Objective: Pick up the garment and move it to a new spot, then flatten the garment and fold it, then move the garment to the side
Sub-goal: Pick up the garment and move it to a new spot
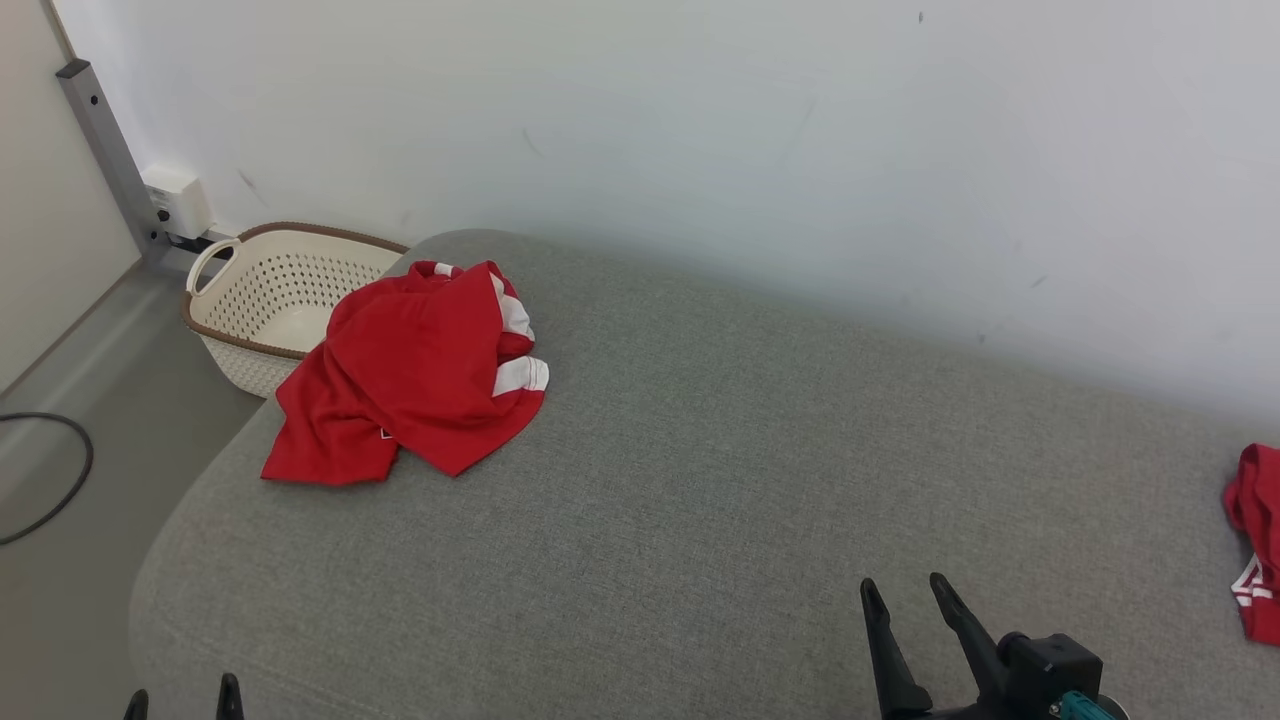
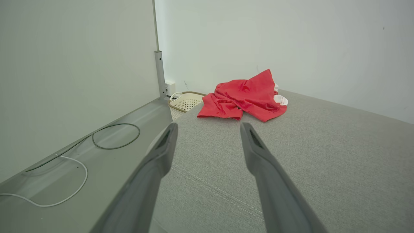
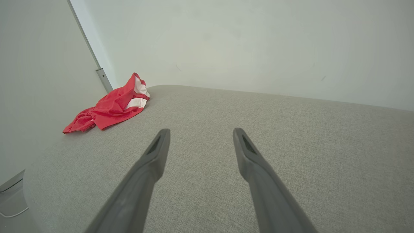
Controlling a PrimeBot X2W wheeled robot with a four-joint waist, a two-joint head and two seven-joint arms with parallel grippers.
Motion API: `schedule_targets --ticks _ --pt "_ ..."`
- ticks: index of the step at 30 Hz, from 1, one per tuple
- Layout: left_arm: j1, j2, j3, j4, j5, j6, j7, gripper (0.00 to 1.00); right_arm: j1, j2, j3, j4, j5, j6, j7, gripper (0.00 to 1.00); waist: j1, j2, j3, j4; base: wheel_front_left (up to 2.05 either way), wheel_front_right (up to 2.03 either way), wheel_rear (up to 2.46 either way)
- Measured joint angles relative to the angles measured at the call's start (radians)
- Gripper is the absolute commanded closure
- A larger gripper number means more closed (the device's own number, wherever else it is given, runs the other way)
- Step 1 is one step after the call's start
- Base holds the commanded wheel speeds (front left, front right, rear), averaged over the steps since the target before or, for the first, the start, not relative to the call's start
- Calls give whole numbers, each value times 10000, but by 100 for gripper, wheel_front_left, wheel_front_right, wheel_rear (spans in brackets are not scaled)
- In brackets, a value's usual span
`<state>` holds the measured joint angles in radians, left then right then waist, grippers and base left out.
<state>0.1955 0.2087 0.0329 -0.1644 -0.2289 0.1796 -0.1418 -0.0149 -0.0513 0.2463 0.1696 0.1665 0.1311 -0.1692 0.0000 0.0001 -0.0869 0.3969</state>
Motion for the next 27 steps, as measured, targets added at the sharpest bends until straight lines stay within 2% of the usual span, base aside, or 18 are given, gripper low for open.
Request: schedule_targets --ticks 9,17,27 --pt "-852 98 121 -10 -364 -109 -25 0 -79 4 -4 -27 0 2 -17 0 0 0 117 -255 0 0 0" --pt "-3519 512 184 332 -899 -583 176 0 -496 10 2 -272 -136 0 31 0 0 0 549 -660 0 0 0" --pt "-6932 1241 729 2372 -1726 -1129 201 0 -1415 13 263 -585 -286 0 19 0 2 0 1490 -1520 0 0 0"
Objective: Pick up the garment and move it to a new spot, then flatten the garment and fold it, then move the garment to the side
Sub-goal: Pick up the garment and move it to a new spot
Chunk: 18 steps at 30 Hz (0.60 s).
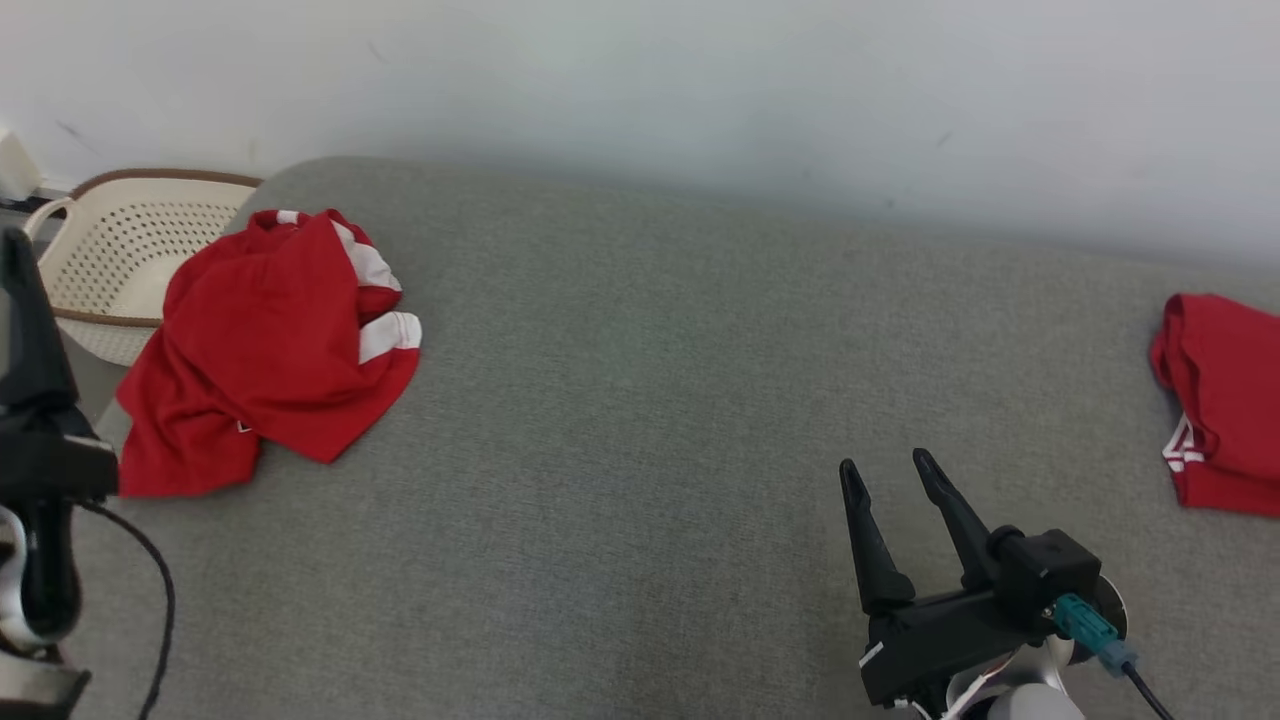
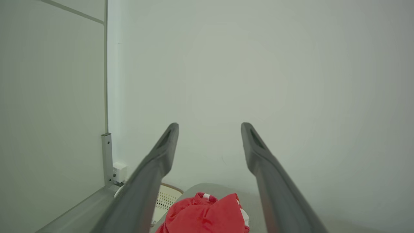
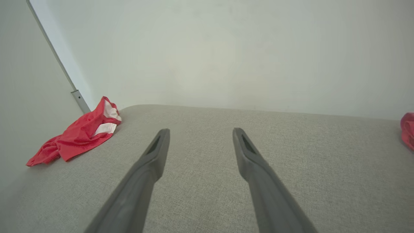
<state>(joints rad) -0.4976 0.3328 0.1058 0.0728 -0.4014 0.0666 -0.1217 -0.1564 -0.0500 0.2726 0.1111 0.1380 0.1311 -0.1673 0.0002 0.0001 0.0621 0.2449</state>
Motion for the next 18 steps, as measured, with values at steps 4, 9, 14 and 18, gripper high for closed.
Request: schedule_targets --ticks 4,9,14,18 --pt "-1038 372 150 999 -299 -219 151 0 -281 -2 -8 -69 -69 0 -21 0 0 0 420 -422 0 0 0" --pt "-2293 918 228 2226 -449 -426 477 0 -607 -2 -56 -305 -169 0 -92 0 0 0 935 -966 0 0 0" --pt "-3317 1379 215 3386 -497 -571 823 0 -816 -2 -23 -596 -203 0 -94 0 1 0 1387 -1484 0 0 0" --pt "-3934 1785 136 4489 -518 -780 1106 0 -870 -4 17 -702 -207 0 -102 0 0 0 1689 -1853 0 0 0"
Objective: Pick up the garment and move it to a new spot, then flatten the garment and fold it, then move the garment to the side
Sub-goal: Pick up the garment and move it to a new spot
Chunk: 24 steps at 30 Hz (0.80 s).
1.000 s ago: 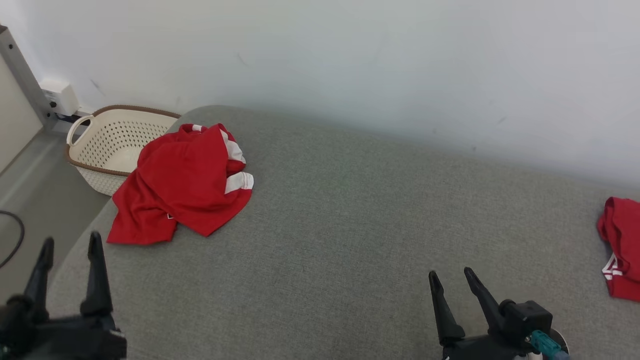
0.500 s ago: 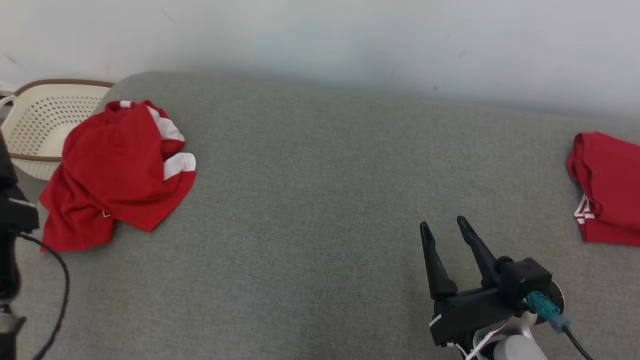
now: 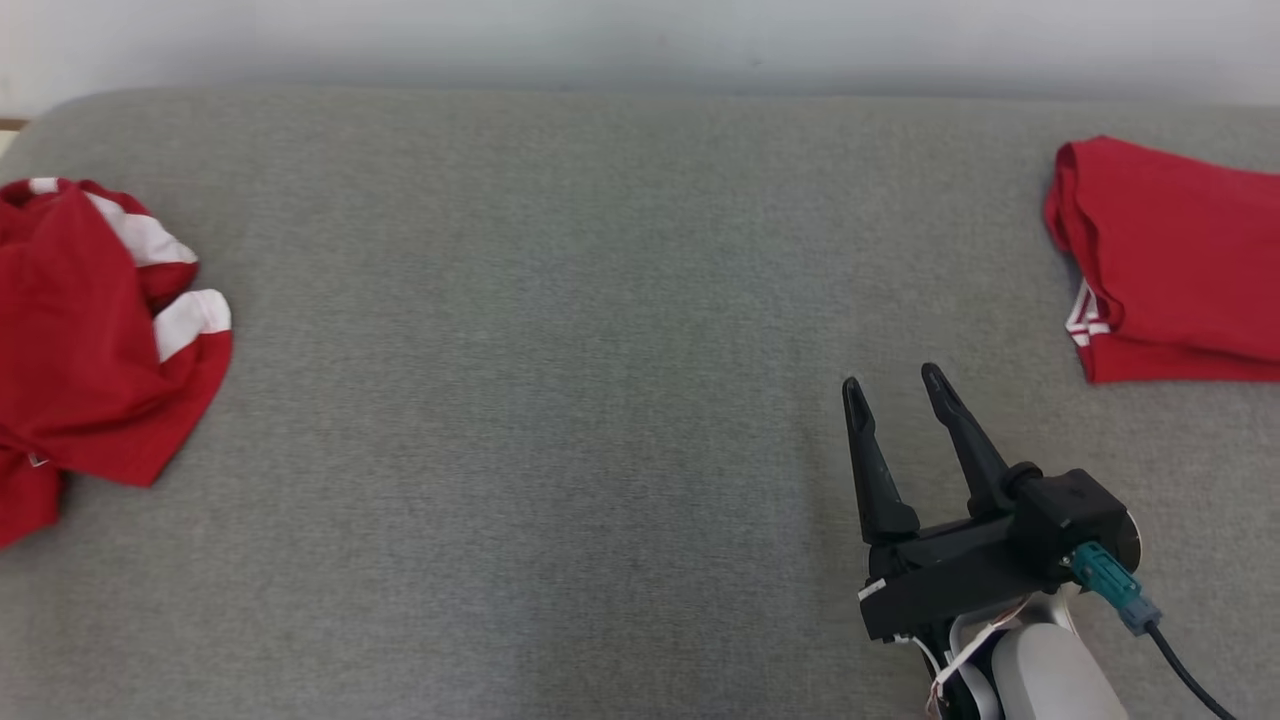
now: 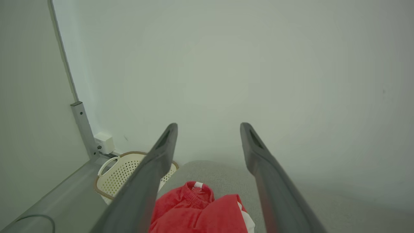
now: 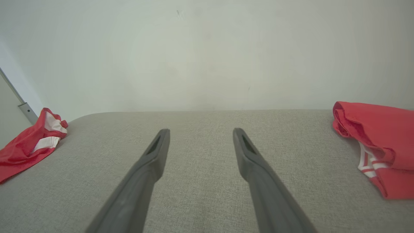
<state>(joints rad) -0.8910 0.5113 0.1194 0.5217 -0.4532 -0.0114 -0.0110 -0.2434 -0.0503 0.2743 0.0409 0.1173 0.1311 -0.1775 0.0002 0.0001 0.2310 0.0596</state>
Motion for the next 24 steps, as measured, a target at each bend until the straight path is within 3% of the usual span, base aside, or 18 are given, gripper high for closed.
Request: schedule_targets --ticks 13,24 --pt "-1635 537 -899 3386 226 -736 901 0 -338 2 186 -128 -59 0 38 0 -1 0 777 -875 0 0 0" --pt "-2239 623 -1432 5170 52 -1103 1394 0 -370 0 71 -337 -268 2 192 0 -1 0 1379 -1262 0 0 0"
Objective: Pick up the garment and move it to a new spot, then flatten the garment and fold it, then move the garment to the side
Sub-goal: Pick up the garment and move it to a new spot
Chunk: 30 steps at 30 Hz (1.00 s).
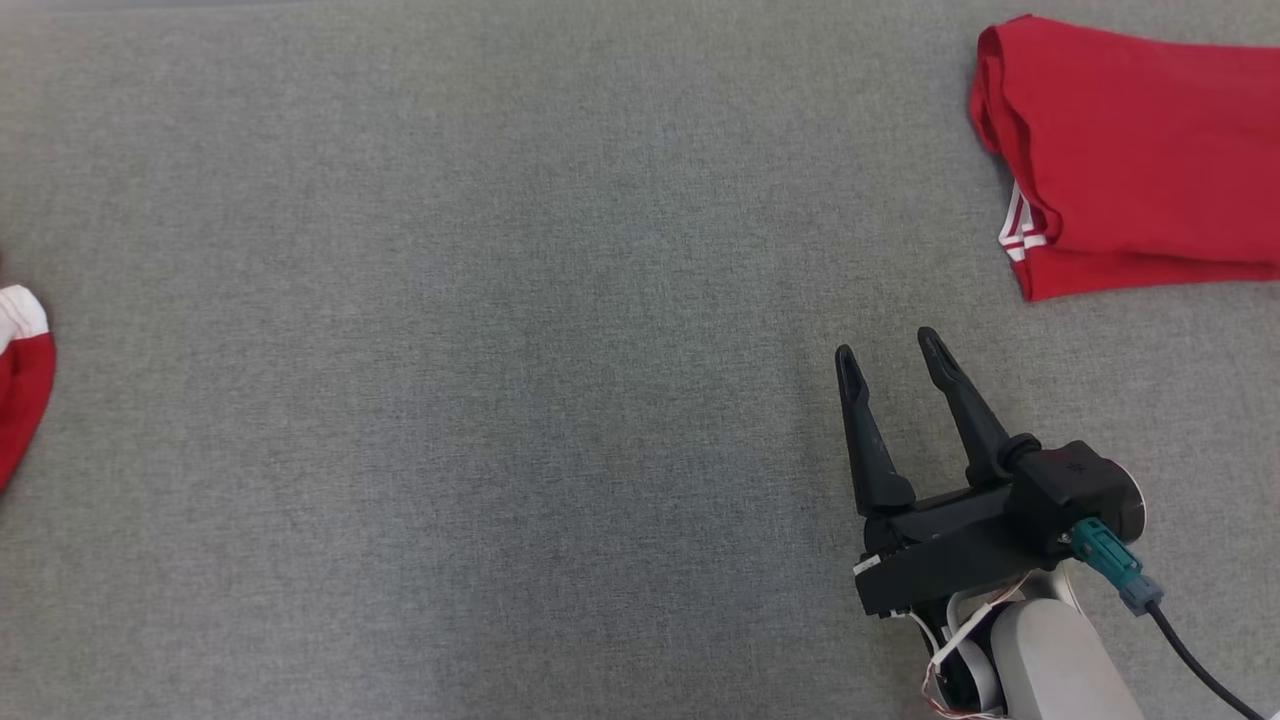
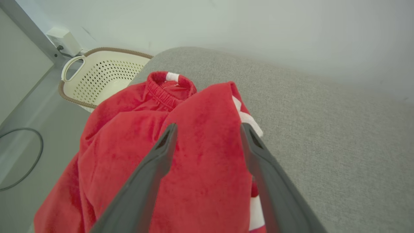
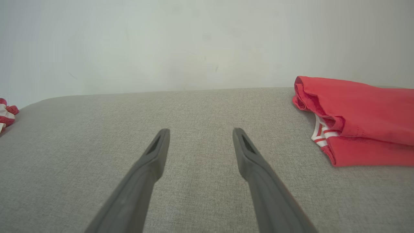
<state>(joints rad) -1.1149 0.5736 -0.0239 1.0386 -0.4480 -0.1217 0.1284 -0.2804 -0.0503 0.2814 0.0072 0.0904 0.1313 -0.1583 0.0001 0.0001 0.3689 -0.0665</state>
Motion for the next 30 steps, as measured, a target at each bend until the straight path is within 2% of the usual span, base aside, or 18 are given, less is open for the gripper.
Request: schedule_targets --ticks 10,14,15,16,17,18,30 --pt "-143 -334 -577 1076 -470 -75 1064 0 -12 0 -6 -136 -94 -2 136 0 0 0 325 -110 0 0 0" --pt "-175 -297 -811 1237 -554 -81 1269 2 -49 0 61 -140 -105 -2 180 0 0 0 424 -114 0 0 0" --pt "-178 -263 -869 1279 -564 -81 1294 14 -68 0 82 -136 -105 0 184 0 0 0 446 -120 0 0 0" --pt "-180 -234 -901 1331 -566 -82 1306 55 -92 2 102 -136 -105 -2 186 0 0 0 468 -129 0 0 0" --pt "-176 -197 -1058 1429 -566 -82 1348 69 -131 0 134 -128 -105 -2 199 0 0 0 504 -157 0 0 0" --pt "-172 -188 -1141 1429 -566 -82 1344 100 -147 0 146 -117 -105 0 222 0 0 0 516 -176 0 0 0" --pt "-164 42 -1891 807 -771 -84 -69 100 -159 0 79 35 -105 -2 221 0 -1 -1 307 -20 0 0 0"
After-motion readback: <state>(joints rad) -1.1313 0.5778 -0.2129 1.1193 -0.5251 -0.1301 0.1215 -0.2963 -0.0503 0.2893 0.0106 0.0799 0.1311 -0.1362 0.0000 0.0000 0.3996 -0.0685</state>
